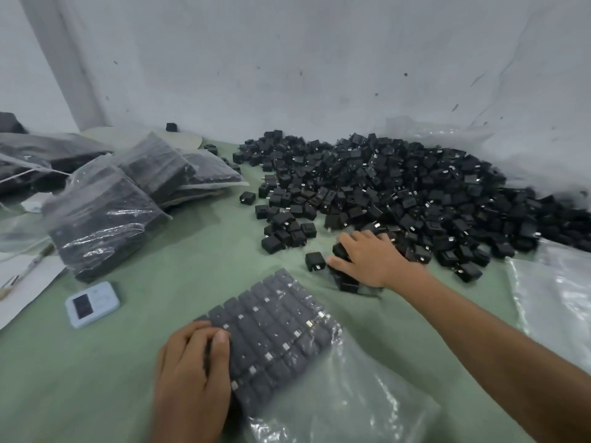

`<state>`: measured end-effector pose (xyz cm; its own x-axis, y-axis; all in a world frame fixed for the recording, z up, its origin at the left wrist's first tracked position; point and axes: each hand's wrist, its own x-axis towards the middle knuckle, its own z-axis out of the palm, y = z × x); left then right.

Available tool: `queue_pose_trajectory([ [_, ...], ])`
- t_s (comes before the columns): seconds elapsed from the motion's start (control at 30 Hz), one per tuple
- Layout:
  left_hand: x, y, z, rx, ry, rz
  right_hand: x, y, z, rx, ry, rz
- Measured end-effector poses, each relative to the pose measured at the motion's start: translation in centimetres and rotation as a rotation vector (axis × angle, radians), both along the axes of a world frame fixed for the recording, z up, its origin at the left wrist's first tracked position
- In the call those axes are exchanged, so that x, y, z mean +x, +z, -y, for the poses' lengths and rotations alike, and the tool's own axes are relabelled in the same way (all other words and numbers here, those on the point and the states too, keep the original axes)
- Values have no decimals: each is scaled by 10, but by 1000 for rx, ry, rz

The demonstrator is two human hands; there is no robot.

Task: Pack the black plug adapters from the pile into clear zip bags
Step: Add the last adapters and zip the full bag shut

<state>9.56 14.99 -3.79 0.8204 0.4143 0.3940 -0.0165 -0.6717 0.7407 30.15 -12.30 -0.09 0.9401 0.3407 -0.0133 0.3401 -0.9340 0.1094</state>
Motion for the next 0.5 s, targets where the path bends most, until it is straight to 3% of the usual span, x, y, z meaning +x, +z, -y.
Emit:
queue_pose_trajectory([
  [0.2, -2, -8, -6, -2, -24, -61, -74, -2, 45, -6, -38, 0],
  [0.33, -18, 7, 3, -9, -35, 6, -102, 9, 60, 225, -116, 148],
  [0.4, -38, 17, 15, -27, -83, 97, -117, 23, 61, 477, -188, 190],
  [0.5, -88, 23, 46, 28, -322, 234, -160, 50, 56, 1105, -333, -10],
])
